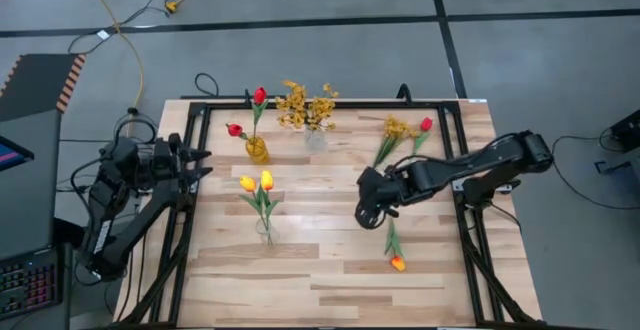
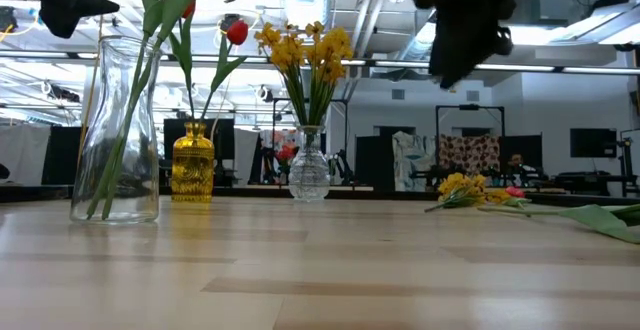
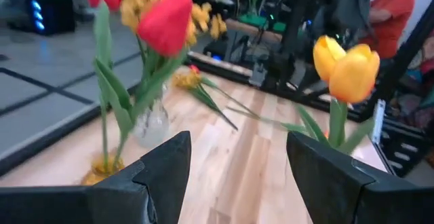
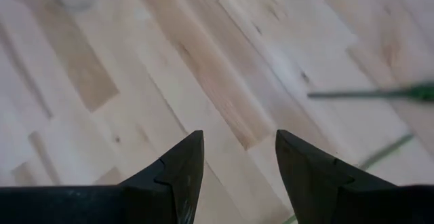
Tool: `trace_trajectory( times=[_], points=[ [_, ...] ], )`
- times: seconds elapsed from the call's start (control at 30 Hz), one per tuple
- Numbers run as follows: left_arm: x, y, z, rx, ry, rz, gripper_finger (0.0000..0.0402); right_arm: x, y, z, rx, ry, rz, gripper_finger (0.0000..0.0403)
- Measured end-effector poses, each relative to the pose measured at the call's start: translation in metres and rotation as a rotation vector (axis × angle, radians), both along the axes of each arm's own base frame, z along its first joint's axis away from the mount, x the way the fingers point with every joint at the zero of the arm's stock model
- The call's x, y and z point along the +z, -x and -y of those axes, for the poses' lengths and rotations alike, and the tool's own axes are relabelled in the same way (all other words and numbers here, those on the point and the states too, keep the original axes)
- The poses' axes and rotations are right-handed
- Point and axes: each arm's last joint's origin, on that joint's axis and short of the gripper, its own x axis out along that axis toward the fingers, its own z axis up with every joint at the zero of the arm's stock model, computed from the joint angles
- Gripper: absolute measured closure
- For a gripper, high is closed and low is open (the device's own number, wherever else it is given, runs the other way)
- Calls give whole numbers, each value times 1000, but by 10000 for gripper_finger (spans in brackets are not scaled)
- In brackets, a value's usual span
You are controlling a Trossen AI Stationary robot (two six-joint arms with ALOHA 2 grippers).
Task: Sort flowers into vase by color
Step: Put the yellow flower into the bottom transparent vase
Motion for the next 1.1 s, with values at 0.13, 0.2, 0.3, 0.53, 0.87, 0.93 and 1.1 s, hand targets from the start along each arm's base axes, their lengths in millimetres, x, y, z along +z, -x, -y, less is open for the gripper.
trace_trajectory(
  times=[0.13,0.2,0.3,0.53,0.87,0.93,1.1],
  points=[
    [6,-2,-3,19,-47,56,171,-21,-5,-6,-114,-32,-93,191],
    [6,-5,-8,23,-57,93,171,-30,-5,-6,-171,-34,-156,191],
    [3,-10,-17,25,-73,150,171,-43,-5,-6,-226,-26,-238,191],
    [-18,-22,-36,-3,-36,220,171,-46,-4,-6,-233,-19,-278,191],
    [-37,-36,-44,10,-44,279,171,-46,-6,11,-251,-14,-292,191],
    [-43,-40,-46,33,-49,279,171,-46,-5,15,-269,-25,-304,191],
    [-60,-51,-46,46,-66,294,171,-47,-4,19,-348,-144,-343,191]
  ],
)
